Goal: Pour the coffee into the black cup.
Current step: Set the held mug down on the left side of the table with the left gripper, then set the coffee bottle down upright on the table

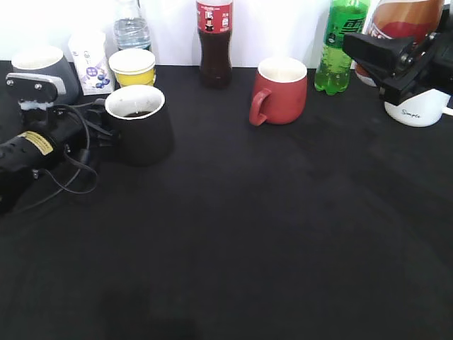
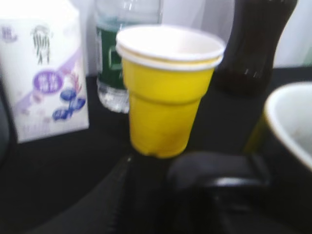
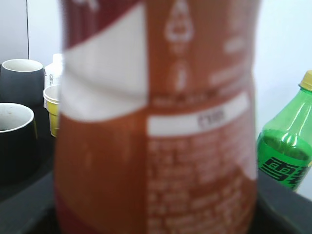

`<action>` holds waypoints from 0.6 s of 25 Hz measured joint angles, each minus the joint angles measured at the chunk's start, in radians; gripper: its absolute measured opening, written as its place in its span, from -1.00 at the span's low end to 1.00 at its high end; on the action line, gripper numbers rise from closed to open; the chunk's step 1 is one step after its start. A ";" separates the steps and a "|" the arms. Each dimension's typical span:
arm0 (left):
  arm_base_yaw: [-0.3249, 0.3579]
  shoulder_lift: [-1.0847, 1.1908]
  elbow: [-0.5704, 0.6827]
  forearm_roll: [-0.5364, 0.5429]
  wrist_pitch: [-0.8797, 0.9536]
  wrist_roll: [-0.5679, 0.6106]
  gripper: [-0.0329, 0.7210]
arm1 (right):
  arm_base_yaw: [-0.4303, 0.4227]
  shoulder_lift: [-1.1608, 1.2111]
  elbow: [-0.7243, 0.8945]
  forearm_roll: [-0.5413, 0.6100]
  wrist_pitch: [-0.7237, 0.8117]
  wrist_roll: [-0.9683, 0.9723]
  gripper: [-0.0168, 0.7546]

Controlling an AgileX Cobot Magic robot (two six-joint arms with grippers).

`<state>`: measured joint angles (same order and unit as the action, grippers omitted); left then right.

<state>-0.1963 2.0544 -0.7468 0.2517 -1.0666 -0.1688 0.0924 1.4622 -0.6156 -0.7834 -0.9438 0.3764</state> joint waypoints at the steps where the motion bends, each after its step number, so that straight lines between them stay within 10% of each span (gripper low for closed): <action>1: 0.000 -0.017 0.004 -0.001 0.033 -0.001 -0.11 | 0.000 0.000 0.000 0.000 0.000 0.000 0.41; 15: 0.000 -0.424 0.351 0.071 0.048 -0.012 -0.09 | 0.000 0.160 0.000 0.257 0.084 -0.043 0.41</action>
<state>-0.1963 1.6301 -0.3960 0.3231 -1.0190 -0.1809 0.0924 1.6222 -0.6156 -0.5269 -0.8593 0.3335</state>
